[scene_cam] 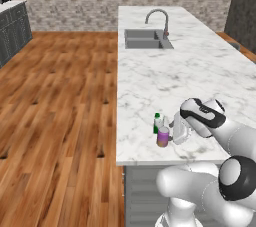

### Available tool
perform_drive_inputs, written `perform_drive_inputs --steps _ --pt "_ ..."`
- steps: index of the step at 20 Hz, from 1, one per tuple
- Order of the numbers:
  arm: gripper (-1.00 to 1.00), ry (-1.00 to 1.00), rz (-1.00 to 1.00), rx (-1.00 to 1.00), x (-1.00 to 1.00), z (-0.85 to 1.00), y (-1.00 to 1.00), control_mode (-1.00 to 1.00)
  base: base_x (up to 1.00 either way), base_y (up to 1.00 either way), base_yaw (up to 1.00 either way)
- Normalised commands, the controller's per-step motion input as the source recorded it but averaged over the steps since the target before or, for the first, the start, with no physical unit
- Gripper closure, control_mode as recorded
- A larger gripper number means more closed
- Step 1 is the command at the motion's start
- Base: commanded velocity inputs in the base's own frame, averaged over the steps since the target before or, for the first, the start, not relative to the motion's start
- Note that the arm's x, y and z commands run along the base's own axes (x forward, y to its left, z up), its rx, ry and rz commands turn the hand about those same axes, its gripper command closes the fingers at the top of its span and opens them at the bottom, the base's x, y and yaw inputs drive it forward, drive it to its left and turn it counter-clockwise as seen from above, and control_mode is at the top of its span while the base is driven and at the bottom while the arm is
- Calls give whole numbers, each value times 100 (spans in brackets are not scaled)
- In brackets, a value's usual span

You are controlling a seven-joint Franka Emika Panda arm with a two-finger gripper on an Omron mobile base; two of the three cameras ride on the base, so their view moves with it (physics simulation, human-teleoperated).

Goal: Pick the water bottle, can, milk from the counter and place them in the open cabinet.

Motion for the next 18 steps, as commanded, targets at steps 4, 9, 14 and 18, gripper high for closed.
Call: perform_drive_inputs --steps 4,9,14,18 --pt "-100 2 0 0 0 -18 1 -100 0 0 0" --pt "-100 2 0 0 0 -17 0 -100 0 0 0" --pt "-100 1 0 0 0 -15 0 -100 0 0 0" --pt "-100 2 0 4 0 -4 0 -100 0 0 0"
